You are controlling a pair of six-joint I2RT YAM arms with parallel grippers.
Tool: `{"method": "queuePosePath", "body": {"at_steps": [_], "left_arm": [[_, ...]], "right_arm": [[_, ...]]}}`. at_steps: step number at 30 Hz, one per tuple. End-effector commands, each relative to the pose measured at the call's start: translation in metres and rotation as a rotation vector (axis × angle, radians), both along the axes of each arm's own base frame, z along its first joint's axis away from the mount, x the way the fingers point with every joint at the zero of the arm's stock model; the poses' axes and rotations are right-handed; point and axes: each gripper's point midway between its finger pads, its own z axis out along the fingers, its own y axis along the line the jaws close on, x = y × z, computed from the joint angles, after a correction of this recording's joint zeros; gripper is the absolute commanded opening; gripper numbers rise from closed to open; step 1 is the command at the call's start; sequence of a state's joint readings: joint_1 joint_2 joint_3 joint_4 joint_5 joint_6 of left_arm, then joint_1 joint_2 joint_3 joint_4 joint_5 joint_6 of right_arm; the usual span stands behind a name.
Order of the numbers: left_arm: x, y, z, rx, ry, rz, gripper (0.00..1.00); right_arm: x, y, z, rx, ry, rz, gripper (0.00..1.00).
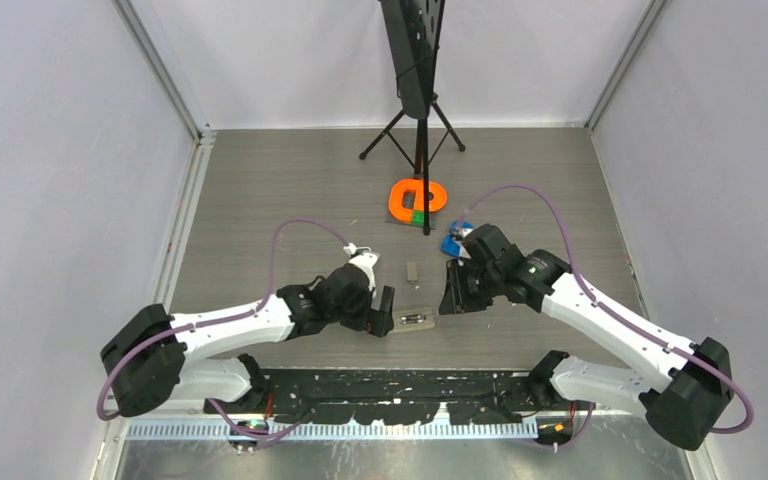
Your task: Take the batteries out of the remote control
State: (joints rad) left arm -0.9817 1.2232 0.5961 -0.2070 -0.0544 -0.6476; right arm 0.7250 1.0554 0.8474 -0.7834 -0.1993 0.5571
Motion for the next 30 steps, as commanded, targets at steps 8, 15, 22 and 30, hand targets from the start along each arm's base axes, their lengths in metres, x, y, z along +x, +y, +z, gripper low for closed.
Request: {"method": "queuePosePath", "body": {"at_steps": [8,15,22,30], "left_arm": [[0.006,-0.012,0.007,-0.024,0.010,0.023,0.82],[0.005,-0.017,0.006,-0.069,0.037,0.059,0.74],[0.003,-0.019,-0.003,-0.050,0.075,0.063,0.69],[0.002,-0.023,-0.007,-0.046,0.096,0.057,0.66]], "right_arm": [[0.016,0.021,-0.003,0.064,-0.044,0.009,0.00],[0.010,0.015,-0.008,0.026,-0.059,0.077,0.00],[0.005,0.007,-0.016,-0.043,-0.058,0.128,0.00],[0.004,0.012,-0.024,-0.064,-0.083,0.172,0.00]]}}
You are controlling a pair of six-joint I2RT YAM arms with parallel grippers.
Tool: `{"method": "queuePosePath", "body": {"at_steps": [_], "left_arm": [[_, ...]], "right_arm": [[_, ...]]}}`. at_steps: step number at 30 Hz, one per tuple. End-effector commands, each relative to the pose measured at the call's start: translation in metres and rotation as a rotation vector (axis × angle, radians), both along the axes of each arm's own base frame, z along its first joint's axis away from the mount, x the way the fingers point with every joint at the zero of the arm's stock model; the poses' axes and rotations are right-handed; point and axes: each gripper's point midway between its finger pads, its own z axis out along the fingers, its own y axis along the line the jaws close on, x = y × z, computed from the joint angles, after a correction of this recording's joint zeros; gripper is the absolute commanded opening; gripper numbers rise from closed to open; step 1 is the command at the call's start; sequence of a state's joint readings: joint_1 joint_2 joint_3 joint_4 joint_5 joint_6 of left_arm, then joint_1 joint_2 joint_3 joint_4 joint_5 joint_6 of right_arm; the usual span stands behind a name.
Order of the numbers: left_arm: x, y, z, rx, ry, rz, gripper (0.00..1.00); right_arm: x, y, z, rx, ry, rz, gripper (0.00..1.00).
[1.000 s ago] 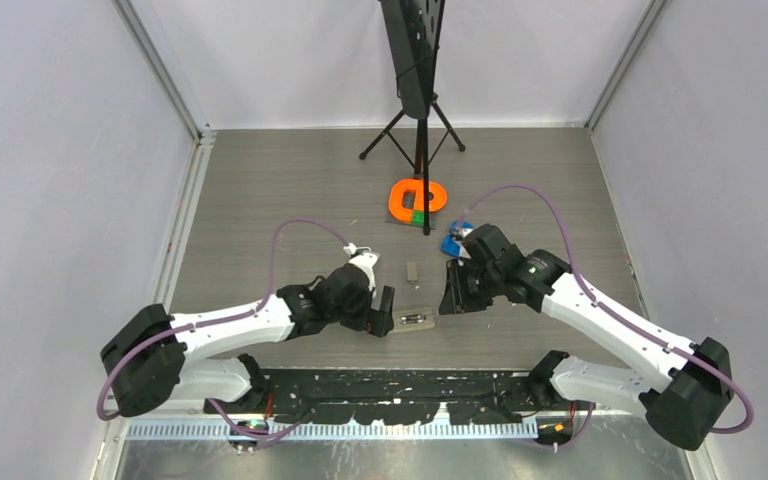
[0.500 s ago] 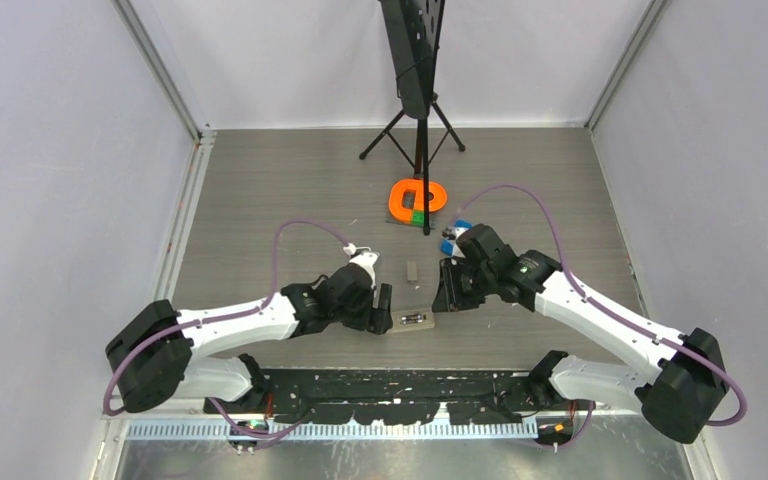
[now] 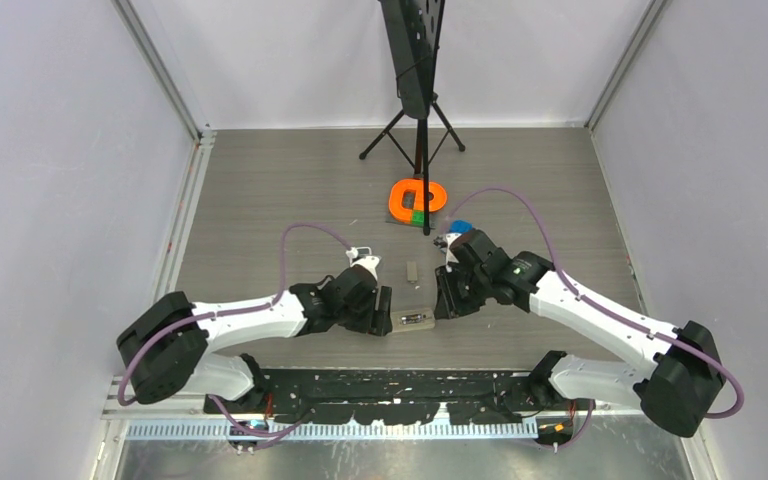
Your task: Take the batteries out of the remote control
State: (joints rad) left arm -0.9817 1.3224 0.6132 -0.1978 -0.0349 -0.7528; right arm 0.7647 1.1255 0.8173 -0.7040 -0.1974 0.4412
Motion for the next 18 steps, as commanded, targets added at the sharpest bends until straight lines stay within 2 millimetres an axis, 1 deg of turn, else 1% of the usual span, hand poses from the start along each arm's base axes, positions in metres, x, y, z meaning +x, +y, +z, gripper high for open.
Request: {"method": "queuePosePath", "body": {"at_steps": [1,7,14,18], "left_arm": [[0.006,-0.018,0.012,-0.058,-0.011,-0.010,0.66],[0.005,-0.019,0.010,-0.057,-0.005,-0.016,0.61],[0.007,-0.018,0.010,-0.055,-0.010,-0.008,0.61],[0.007,-0.019,0.009,-0.054,-0.009,-0.009,0.60]], "right_arm": [[0.002,0.003,-0.003,-0.021,-0.044,0.044,0.00],[0.007,0.002,-0.004,-0.060,-0.090,0.029,0.00],[0.014,-0.002,0.007,-0.052,-0.150,0.002,0.00],[0.017,-0.003,0.009,-0.042,-0.177,-0.020,0.00]]}}
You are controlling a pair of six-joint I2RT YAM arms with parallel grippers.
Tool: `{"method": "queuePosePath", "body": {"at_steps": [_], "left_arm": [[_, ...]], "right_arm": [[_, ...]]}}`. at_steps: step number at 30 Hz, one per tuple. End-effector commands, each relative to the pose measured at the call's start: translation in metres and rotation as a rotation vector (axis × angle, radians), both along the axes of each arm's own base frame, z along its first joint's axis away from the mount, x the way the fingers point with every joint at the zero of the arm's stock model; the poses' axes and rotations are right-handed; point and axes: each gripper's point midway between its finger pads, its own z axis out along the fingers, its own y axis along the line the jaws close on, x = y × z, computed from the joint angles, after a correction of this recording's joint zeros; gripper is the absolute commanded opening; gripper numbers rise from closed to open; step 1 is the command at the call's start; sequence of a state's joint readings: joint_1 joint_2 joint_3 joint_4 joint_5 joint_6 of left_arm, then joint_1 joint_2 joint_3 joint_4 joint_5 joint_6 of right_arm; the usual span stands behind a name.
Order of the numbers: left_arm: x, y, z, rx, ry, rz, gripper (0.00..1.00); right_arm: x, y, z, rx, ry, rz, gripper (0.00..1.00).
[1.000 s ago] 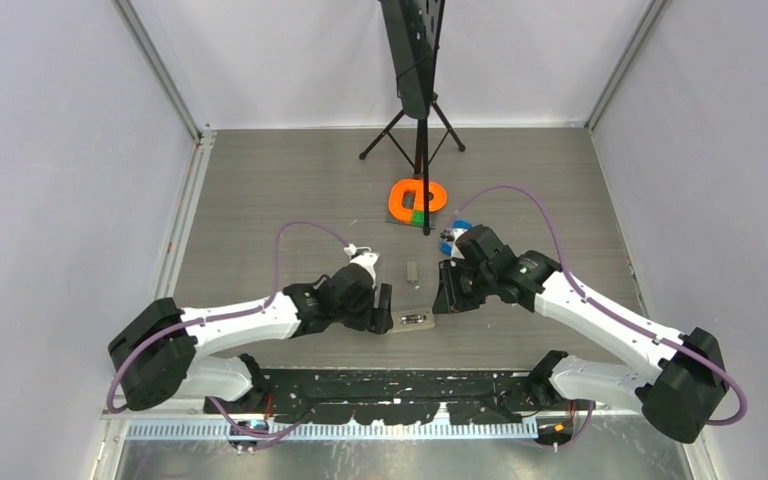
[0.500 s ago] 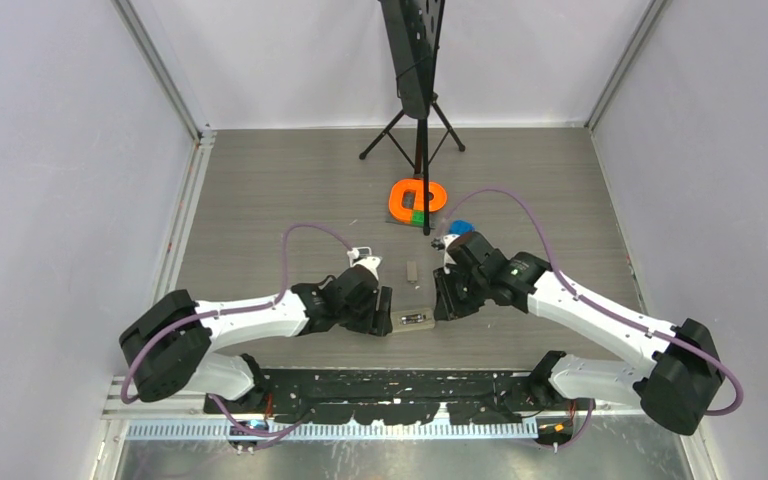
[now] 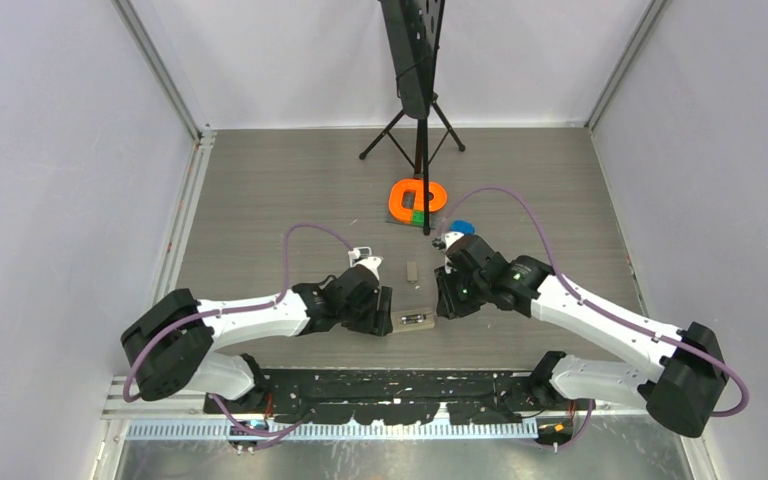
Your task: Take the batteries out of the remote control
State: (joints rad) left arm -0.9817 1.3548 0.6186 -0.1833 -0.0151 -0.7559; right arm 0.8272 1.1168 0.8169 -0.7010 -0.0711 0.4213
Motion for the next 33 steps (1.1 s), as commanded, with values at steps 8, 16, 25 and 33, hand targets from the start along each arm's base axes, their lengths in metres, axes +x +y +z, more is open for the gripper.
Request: {"method": "queuePosePath", "body": {"at_steps": [8,16,25,33], "left_arm": [[0.009,-0.016,0.014,-0.054,-0.029,-0.002,0.59],[0.009,-0.016,0.017,-0.062,-0.035,0.001,0.59],[0.010,-0.018,0.018,-0.069,-0.038,-0.003,0.59],[0.009,-0.018,0.018,-0.074,-0.036,-0.002,0.59]], "right_arm": [[0.009,0.015,0.002,0.080,-0.032,-0.020,0.00],[0.012,0.004,-0.004,-0.010,-0.018,-0.055,0.00],[0.010,0.006,0.011,0.012,-0.021,-0.064,0.00],[0.009,0.006,0.007,-0.003,-0.001,-0.065,0.00]]}}
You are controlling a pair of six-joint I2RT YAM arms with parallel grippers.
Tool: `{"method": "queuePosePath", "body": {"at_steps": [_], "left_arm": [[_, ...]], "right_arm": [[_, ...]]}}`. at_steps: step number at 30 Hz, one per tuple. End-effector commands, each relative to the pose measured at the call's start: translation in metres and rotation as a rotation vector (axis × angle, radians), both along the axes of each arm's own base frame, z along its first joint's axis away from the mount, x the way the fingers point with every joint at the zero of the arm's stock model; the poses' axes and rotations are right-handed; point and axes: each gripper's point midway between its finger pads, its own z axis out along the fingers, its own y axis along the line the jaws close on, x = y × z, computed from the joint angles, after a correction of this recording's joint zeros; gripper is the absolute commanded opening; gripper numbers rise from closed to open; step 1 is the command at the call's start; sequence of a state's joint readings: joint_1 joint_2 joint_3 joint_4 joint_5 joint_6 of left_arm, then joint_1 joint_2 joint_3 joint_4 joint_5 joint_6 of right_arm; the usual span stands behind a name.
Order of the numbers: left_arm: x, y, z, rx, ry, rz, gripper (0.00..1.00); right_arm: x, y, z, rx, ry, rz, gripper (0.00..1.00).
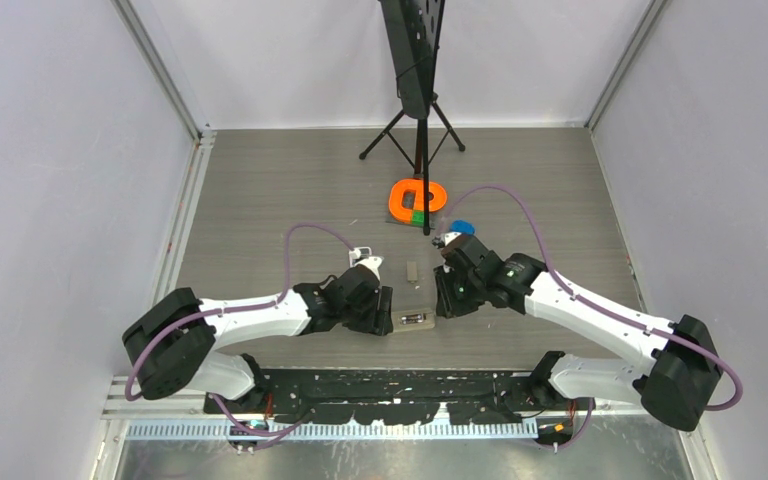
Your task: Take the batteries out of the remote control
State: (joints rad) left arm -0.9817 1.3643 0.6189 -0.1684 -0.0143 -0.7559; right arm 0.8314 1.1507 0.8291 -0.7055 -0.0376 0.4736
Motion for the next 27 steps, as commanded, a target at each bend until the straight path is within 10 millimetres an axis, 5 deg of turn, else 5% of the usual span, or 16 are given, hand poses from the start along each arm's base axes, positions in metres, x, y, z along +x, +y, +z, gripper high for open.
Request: {"method": "queuePosePath", "body": {"at_steps": [1,18,27], "left_arm": [[0.008,-0.017,0.020,-0.071,-0.034,-0.003,0.59],[0.009,-0.019,0.020,-0.086,-0.039,0.001,0.59],[0.009,-0.018,0.020,-0.085,-0.037,0.003,0.57]], "right_arm": [[0.004,0.008,0.011,0.023,-0.010,-0.002,0.01],[0.004,0.017,0.026,0.032,-0.013,-0.032,0.00],[-0.001,0.016,0.010,-0.010,0.032,-0.041,0.00]]}}
